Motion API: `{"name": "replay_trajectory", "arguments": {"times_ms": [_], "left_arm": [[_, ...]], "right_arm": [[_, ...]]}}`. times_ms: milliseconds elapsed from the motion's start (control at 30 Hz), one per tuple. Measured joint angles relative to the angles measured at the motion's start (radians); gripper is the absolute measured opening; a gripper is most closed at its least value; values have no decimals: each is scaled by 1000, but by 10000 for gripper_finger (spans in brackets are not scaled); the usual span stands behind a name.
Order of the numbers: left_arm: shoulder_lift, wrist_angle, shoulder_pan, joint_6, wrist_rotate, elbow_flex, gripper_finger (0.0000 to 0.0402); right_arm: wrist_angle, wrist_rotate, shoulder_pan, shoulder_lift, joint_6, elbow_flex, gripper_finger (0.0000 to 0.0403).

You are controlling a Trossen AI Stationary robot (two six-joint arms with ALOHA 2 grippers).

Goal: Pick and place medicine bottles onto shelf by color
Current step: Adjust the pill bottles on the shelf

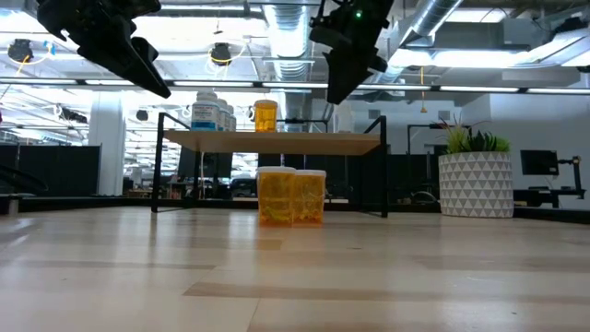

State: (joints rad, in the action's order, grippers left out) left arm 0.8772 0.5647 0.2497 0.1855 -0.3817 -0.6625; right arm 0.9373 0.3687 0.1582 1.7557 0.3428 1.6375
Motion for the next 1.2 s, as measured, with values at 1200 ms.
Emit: {"name": "replay_trajectory", "arguments": {"times_ms": [1200], "left_arm": [[0,-199,-9,-64,-52,0,210]], "right_arm": [[386,75,38,-39,10,55,94]]}}
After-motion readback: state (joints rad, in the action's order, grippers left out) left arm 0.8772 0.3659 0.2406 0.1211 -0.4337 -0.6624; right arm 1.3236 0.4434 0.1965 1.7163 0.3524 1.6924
